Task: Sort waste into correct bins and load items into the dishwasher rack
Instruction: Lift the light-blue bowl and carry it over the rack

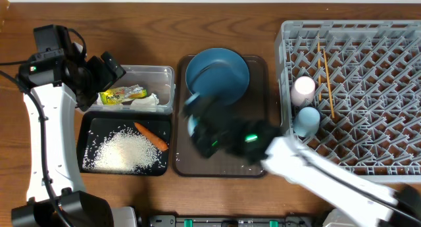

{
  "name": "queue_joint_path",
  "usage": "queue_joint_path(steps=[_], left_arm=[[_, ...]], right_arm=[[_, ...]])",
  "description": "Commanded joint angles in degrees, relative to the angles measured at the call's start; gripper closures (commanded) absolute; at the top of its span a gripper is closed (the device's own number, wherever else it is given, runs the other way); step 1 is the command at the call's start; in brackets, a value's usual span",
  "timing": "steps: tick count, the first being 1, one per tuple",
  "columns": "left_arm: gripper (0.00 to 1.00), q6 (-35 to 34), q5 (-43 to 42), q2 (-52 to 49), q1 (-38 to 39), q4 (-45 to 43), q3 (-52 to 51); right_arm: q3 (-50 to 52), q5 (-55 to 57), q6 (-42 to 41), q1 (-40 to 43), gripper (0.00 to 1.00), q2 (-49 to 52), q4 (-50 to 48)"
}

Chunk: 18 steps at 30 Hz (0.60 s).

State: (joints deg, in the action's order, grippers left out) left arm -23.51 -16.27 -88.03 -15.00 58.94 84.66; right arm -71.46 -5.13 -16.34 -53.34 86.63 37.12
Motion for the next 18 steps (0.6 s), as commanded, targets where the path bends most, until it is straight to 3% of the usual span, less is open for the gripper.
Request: queue_joint_path(steps=[1,7,12,18], left_arm=[[0.02,0.8,0.5,0.1,-0.2,0.2,0.0],[0.02,0.8,0.5,0.1,-0.2,0.2,0.0],[0.02,0.8,0.5,0.1,-0.2,0.2,0.0],[0.02,0.8,0.5,0.1,-0.2,0.2,0.0]], right_arm=[[-1.5,-2.0,-0.5,8.7,0.99,-7.6,0.9],[-1.5,-21.0,2.5,32.0,0.99,-16.7,-1.0],[-1.4,-36.7,9.5,51.1,0.99,-17.0,-4.5],[-1.4,-49.6,11.4,64.4,0.99,-12.5,-13.2]])
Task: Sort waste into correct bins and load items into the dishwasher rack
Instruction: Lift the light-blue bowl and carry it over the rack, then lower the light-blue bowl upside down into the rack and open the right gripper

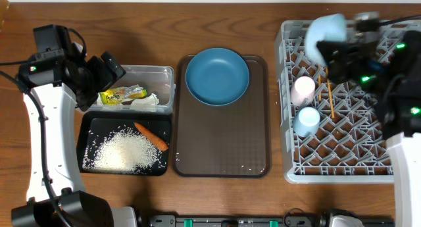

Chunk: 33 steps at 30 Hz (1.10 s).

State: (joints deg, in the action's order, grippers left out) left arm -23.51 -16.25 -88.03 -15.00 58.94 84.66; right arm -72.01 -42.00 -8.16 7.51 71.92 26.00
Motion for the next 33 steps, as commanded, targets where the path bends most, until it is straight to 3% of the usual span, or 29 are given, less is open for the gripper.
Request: queue_joint_path(steps=[1,8,18,33], left_arm=[[0.02,0.8,0.5,0.1,-0.2,0.2,0.0],[0.02,0.8,0.5,0.1,-0.2,0.2,0.0],[0.02,0.8,0.5,0.1,-0.2,0.2,0.0],[0.02,0.8,0.5,0.1,-0.2,0.2,0.0]], right_arm=[[-0.9,-15.7,3.2,4.9,0.99,3.5,-3.8],[-0.9,-26.1,2.6,10.7,0.99,14.7,-11.8],[-0.9,-33.3,-11.8,11.6,0.99,31.9,-35.8],[-0.3,-32.8,-11.5,16.3,0.99,40.8,-36.6]])
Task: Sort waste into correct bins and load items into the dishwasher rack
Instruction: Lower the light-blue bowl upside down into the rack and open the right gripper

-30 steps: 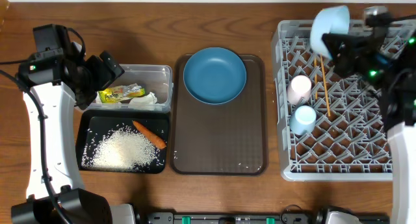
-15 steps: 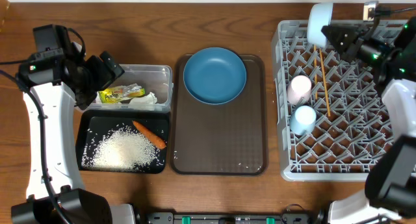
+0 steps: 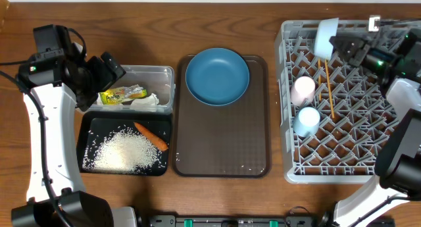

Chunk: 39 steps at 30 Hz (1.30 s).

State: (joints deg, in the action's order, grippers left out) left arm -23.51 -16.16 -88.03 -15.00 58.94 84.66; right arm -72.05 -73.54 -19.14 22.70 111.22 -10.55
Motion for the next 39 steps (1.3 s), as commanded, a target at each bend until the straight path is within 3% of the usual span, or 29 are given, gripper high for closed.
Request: queue_joint_path(steps=[1,18,28,39], left_arm=[[0.02,0.8,0.4,0.1,-0.2,0.2,0.0],[0.02,0.8,0.4,0.1,-0.2,0.2,0.0],[0.02,0.8,0.4,0.1,-0.2,0.2,0.0],[0.02,0.8,0.4,0.1,-0.2,0.2,0.0]], right_arm=[[-0.2,-1.3,-0.5,1.3,0.99,2.0,0.1],[-0.2,-1.3,-0.8,2.9,0.99,3.3,2.6],[-0.2,-5.3,-18.4,10.2,0.99,3.3,4.2],[-0.2,-7.6,-19.6,17.3,0.79,3.2,12.5]])
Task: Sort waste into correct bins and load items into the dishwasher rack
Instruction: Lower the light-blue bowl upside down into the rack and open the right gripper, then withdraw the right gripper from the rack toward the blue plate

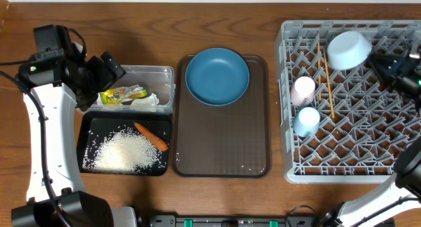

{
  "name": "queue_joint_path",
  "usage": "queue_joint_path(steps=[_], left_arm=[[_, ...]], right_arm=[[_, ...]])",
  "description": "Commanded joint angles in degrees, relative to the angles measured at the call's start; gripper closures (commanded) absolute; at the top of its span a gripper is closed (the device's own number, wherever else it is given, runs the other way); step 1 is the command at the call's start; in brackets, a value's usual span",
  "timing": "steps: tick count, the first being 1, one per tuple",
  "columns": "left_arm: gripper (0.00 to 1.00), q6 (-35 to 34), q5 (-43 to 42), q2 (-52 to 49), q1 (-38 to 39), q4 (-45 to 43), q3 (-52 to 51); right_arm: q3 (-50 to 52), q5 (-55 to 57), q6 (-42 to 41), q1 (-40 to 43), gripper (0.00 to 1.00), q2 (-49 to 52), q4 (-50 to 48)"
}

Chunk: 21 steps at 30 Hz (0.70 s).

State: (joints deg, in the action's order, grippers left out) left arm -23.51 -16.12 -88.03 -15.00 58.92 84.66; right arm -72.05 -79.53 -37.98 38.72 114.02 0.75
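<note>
A pale blue bowl [347, 49] lies tilted on the back of the grey dishwasher rack [395, 168]. My right gripper [376, 58] is at the bowl's right rim and looks shut on it. A pink cup [303, 90], a light blue cup [306, 120] and chopsticks [325, 79] also sit in the rack. A blue plate [217, 75] rests on the brown tray [221, 148]. My left gripper [104, 72] hangs open over the left edge of the clear bin [164, 72], holding nothing.
The clear bin holds a yellow wrapper [122, 93] and crumpled white paper [146, 100]. In front of it a black bin [84, 145] holds rice [123, 152] and a carrot [151, 136]. Wooden table surface lies between the tray and the rack.
My right gripper and the bowl have moved right and a little forward over the rack's back. The bowl has turned from edge-on to lying tilted on the rack. The left arm is unchanged.
My right arm was over the brown tray near the blue plate with something pale blue in the gripper. Then it held the bowl above the rack's back left, then edge-on at the back left corner. Now the bowl lies on the back rows.
</note>
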Motion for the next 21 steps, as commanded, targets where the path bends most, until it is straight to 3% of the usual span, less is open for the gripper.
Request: queue_joint_path(steps=[1,3,5,14,21], left_arm=[[0.02,0.8,0.3,0.1,-0.2,0.2,0.0],[0.02,0.8,0.3,0.1,-0.2,0.2,0.0],[0.02,0.8,0.3,0.1,-0.2,0.2,0.0],[0.02,0.8,0.3,0.1,-0.2,0.2,0.0],[0.02,0.8,0.3,0.1,-0.2,0.2,0.0]], right_arm=[[-0.2,-1.5,-0.5,1.8,0.77,0.4,2.2],[-0.2,-1.2,0.2,2.4,0.60,0.4,3.6],[-0.2,-0.1,1.0,2.9,0.57,0.4,5.6],[-0.2,0.9,3.4,1.4,0.62,-2.0,5.9],[-0.2,9.9,9.4,-6.6,0.65,-10.3,8.2]])
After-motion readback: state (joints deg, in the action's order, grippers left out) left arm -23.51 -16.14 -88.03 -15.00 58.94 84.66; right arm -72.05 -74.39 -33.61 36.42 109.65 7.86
